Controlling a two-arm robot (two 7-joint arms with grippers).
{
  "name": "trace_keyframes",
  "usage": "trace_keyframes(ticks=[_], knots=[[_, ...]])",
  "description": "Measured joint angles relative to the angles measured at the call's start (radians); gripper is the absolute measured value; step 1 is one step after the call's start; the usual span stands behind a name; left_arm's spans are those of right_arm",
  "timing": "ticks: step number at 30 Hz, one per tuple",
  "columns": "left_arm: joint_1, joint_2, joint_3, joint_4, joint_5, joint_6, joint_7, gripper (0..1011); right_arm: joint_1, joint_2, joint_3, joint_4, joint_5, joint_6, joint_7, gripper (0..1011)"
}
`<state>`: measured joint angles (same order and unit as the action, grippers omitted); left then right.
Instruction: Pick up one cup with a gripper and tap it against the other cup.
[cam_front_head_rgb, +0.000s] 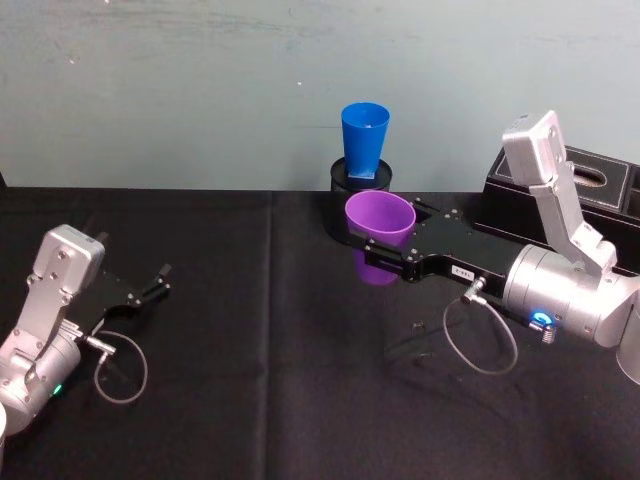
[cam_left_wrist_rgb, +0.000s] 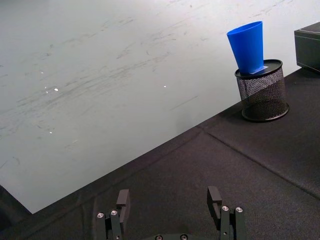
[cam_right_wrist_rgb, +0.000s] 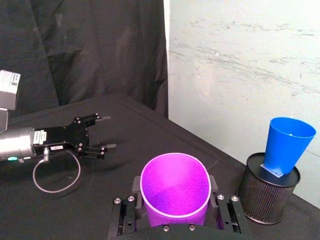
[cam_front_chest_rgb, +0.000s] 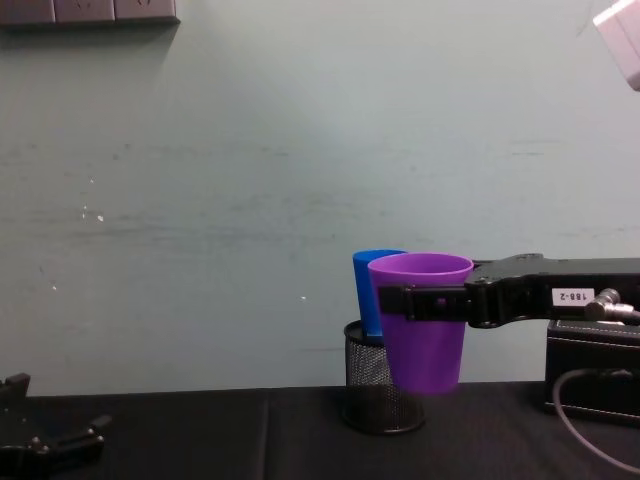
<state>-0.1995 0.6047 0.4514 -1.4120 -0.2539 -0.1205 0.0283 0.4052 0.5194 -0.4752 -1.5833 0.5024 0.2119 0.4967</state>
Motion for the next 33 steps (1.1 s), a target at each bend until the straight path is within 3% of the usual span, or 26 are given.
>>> trace_keyframes(ticks=[33], knots=[[0.0,0.0,0.0,0.0,0.0,0.0,0.0,1012,0.0,0.0,0.0,0.0,0.0,0.0,0.0,726]])
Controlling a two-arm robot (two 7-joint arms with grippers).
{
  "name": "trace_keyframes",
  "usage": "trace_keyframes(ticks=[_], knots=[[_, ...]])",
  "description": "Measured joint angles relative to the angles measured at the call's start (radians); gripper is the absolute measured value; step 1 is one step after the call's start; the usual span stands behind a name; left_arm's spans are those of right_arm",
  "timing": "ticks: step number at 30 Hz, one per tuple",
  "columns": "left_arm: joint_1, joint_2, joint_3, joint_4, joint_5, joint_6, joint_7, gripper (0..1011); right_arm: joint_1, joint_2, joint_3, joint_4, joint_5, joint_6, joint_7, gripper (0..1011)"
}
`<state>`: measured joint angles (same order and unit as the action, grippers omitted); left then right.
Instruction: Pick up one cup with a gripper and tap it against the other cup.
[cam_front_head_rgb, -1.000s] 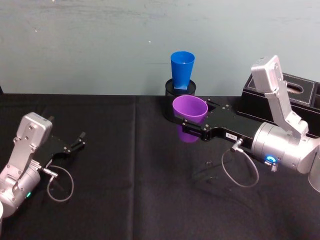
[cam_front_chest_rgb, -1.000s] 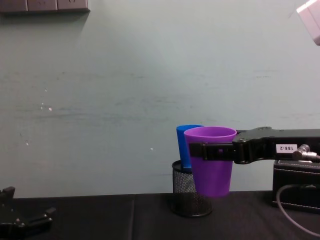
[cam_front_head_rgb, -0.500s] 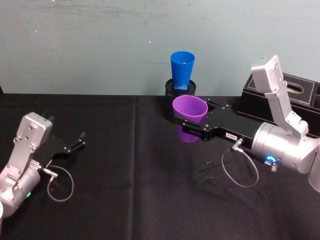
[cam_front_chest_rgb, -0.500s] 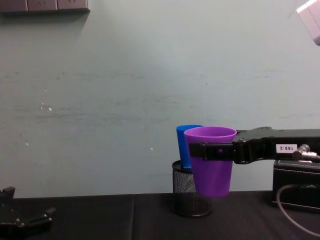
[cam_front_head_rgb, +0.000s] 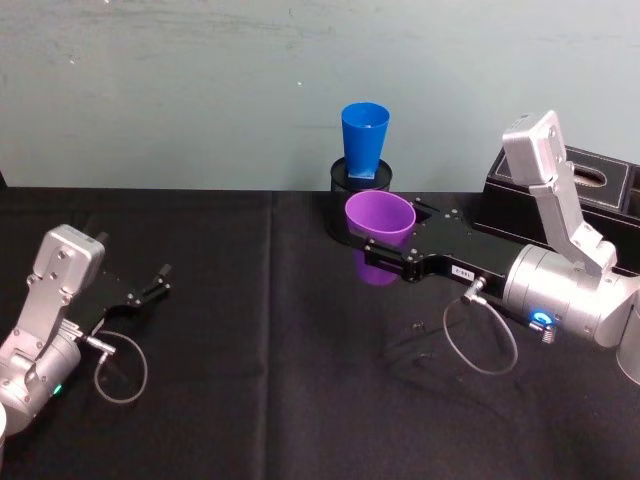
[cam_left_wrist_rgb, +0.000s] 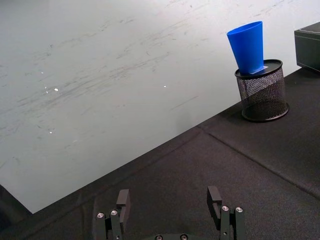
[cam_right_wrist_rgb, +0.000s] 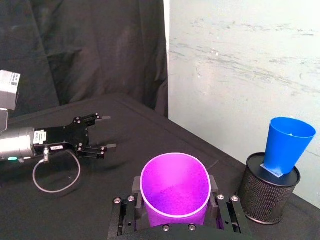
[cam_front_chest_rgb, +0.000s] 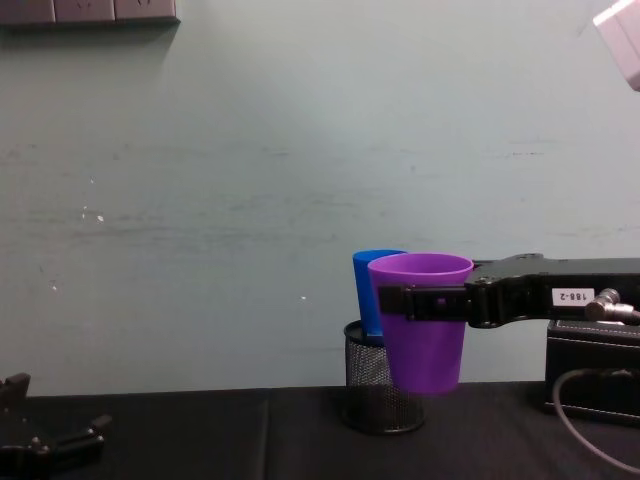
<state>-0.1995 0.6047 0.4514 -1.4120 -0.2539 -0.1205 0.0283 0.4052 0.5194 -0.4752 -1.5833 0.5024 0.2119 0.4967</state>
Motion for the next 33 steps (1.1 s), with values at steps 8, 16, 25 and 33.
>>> trace_keyframes(ticks=[8,16,25,33], knots=[[0.0,0.0,0.0,0.0,0.0,0.0,0.0,1011,0.0,0.0,0.0,0.0,0.0,0.0,0.0,726],[0.0,0.0,0.0,0.0,0.0,0.0,0.0,1011,0.0,0.0,0.0,0.0,0.0,0.0,0.0,728],[0.0,0.0,0.0,0.0,0.0,0.0,0.0,1011,0.0,0.0,0.0,0.0,0.0,0.0,0.0,726],[0.0,0.0,0.0,0.0,0.0,0.0,0.0,1011,0.03,-0.009,-0.012,0.046,-0.021,-0.024,0.006,726]])
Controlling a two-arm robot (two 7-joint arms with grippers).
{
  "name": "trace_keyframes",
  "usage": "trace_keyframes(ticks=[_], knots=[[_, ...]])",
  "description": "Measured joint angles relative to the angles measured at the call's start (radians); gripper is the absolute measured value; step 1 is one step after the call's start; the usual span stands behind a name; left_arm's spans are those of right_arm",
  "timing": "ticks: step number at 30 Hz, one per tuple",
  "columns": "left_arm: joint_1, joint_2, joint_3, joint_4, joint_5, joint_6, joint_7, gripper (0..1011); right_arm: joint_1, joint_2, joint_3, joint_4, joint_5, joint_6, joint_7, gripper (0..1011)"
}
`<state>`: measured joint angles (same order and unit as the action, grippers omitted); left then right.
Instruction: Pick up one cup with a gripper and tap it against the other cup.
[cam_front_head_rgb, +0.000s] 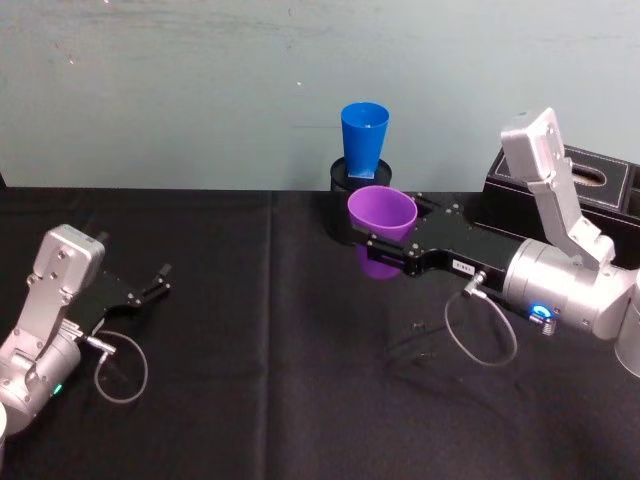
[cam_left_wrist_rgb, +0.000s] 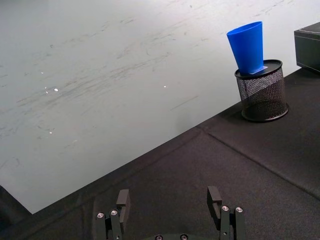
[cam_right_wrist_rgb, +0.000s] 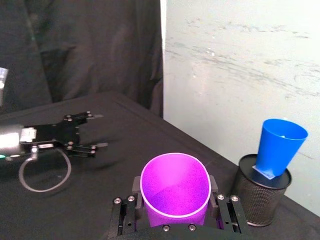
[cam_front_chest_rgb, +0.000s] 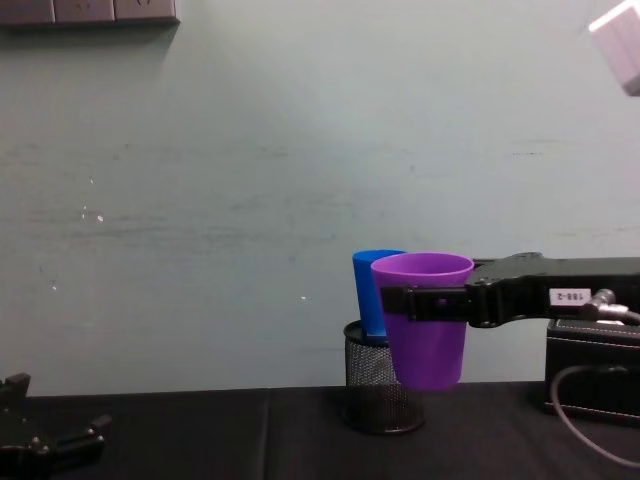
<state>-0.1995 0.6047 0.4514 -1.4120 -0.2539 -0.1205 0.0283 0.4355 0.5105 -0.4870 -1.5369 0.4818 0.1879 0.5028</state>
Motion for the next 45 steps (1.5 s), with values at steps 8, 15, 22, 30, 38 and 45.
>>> trace_keyframes(ticks=[8,15,22,30,38,45], knots=[[0.0,0.0,0.0,0.0,0.0,0.0,0.0,1011,0.065,-0.066,-0.005,0.097,-0.019,-0.003,-0.027,726],[0.0,0.0,0.0,0.0,0.0,0.0,0.0,1011,0.115,-0.126,-0.006,0.173,-0.03,0.011,-0.056,726],[0.0,0.0,0.0,0.0,0.0,0.0,0.0,1011,0.145,-0.175,0.005,0.229,-0.044,0.022,-0.097,726],[0.0,0.0,0.0,0.0,0.0,0.0,0.0,1011,0.186,-0.225,0.015,0.295,-0.07,0.013,-0.124,726],[0.0,0.0,0.0,0.0,0.0,0.0,0.0,1012,0.234,-0.277,0.032,0.377,-0.086,0.001,-0.133,728],[0.0,0.0,0.0,0.0,0.0,0.0,0.0,1011,0.262,-0.307,0.049,0.43,-0.094,-0.005,-0.14,726]])
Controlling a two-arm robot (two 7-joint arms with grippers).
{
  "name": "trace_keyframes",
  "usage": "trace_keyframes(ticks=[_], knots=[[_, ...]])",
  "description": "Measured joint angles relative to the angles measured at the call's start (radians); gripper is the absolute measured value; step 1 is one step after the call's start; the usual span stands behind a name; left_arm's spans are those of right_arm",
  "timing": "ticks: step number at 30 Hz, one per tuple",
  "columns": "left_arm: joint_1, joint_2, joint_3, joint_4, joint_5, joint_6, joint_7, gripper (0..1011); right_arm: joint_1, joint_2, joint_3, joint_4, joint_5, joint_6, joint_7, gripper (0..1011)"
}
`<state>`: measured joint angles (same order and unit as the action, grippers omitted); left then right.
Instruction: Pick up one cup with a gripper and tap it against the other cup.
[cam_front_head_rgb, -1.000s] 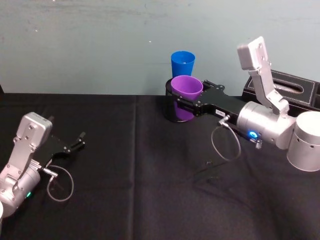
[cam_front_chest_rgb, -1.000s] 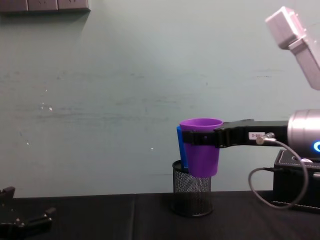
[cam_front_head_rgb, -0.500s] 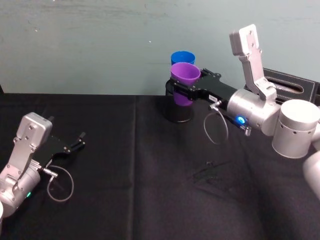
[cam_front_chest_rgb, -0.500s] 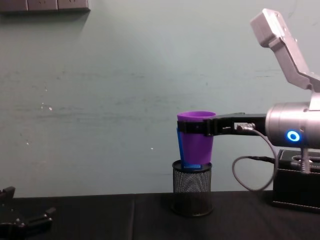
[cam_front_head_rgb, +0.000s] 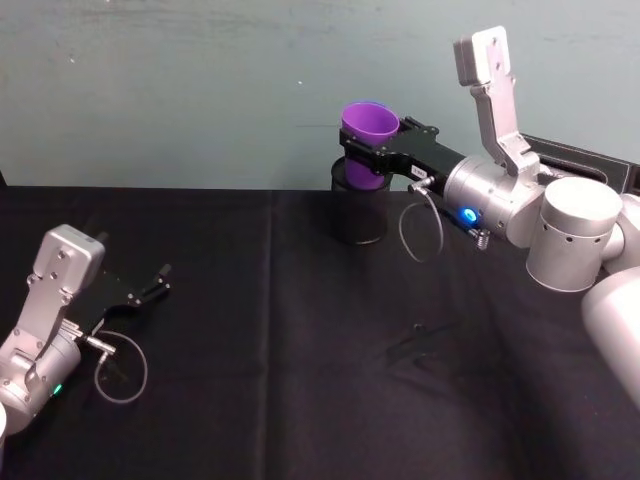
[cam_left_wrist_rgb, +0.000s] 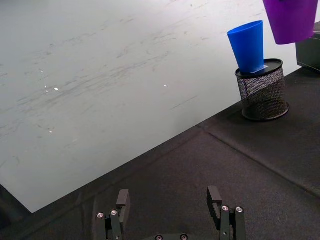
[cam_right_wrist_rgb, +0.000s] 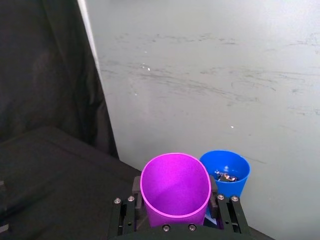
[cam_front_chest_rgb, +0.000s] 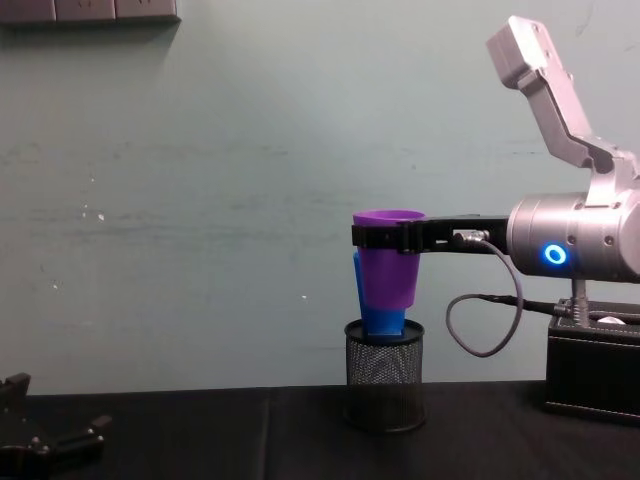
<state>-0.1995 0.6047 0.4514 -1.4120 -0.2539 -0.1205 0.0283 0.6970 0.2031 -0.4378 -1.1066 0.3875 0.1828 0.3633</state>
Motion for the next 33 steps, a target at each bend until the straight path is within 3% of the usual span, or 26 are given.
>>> trace_keyframes(ticks=[16,33], knots=[[0.0,0.0,0.0,0.0,0.0,0.0,0.0,1011,0.048,-0.044,0.032,0.092,-0.023,-0.024,-0.005,726],[0.0,0.0,0.0,0.0,0.0,0.0,0.0,1012,0.07,-0.069,0.045,0.137,-0.048,-0.025,-0.008,726]])
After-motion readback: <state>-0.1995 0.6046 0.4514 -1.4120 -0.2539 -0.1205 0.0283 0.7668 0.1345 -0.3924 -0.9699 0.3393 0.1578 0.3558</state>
